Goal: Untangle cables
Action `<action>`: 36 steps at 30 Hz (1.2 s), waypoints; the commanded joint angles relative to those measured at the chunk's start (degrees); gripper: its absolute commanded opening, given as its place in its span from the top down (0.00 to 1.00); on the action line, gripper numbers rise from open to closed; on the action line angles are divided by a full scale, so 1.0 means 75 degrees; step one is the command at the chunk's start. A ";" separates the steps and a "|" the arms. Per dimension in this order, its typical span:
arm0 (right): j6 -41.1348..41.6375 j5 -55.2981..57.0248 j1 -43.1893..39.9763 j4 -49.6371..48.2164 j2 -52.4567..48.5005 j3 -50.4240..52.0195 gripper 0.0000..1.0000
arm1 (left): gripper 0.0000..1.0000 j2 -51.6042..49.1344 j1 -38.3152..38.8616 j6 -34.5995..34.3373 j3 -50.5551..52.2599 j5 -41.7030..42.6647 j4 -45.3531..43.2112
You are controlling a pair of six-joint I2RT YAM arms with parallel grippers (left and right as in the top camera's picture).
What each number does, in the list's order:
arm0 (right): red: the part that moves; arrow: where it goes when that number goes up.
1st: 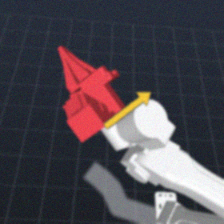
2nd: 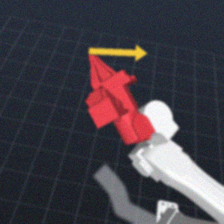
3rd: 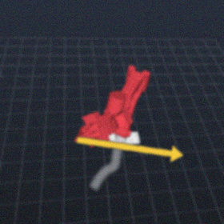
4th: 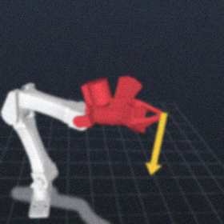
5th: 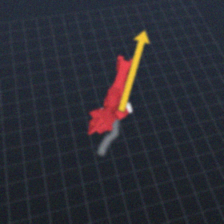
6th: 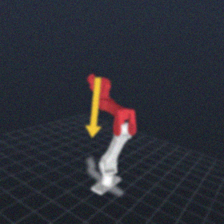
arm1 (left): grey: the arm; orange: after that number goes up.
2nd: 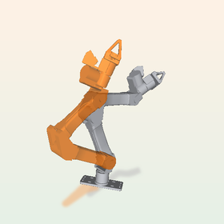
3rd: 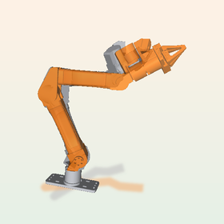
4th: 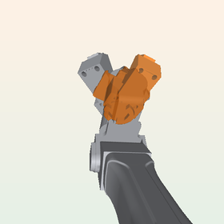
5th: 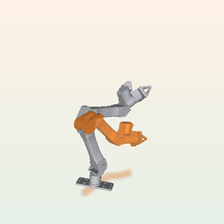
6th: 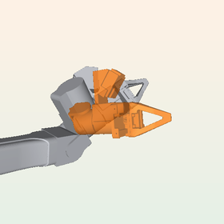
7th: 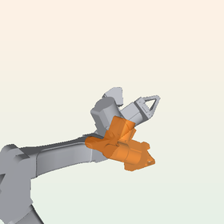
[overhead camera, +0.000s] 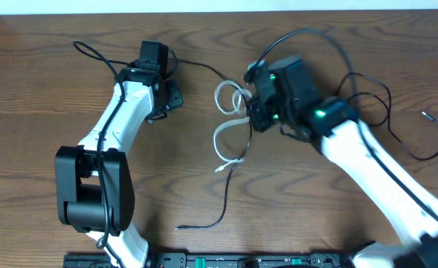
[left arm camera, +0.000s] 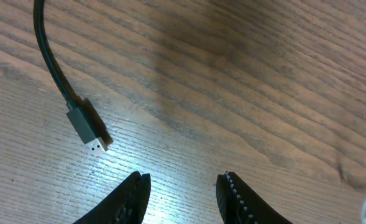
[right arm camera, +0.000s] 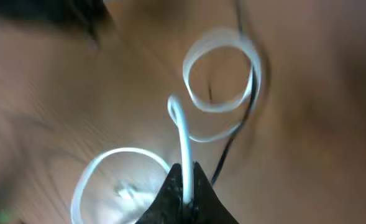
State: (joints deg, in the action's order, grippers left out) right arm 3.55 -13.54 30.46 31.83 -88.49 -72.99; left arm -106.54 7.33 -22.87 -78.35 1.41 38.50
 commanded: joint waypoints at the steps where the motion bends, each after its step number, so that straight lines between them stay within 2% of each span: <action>1: -0.0405 -0.0160 0.0038 -0.0586 0.1128 -0.0146 0.99 | 0.60 -0.0114 0.0003 -0.0038 0.0035 0.0009 -0.0006; 9: -0.0708 0.0070 0.0035 -0.1081 0.2221 -0.0146 0.99 | 0.60 -0.0114 0.0003 -0.0038 0.0035 0.0009 -0.0006; 18: -0.0941 0.2987 0.0029 -0.1539 0.2285 -0.0146 0.99 | 0.60 -0.0114 0.0003 -0.0038 0.0035 0.0009 -0.0006; 23: -0.0807 0.4077 -0.0067 -0.2168 0.2366 -0.0146 0.99 | 0.59 -0.0111 0.0003 -0.0038 0.0035 0.0009 -0.0006; 29: -0.0519 0.3477 -0.0393 -0.3689 0.3075 -0.0146 0.99 | 0.59 -0.0111 0.0003 -0.0038 0.0035 0.0009 -0.0009; 32: -0.0632 0.3477 -0.0516 -0.3969 0.3462 -0.0146 0.99 | 0.59 -0.0111 0.0003 -0.0041 0.0035 0.0009 -0.0009; 36: -0.0629 0.3477 -0.0842 -0.3689 0.3856 -0.0146 0.99 | 0.59 -0.0111 0.0003 -0.0041 0.0035 0.0009 -0.0009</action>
State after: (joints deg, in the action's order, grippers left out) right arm -1.54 12.23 26.28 2.39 -61.14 -73.36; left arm -106.54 7.33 -22.87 -78.35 1.39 38.48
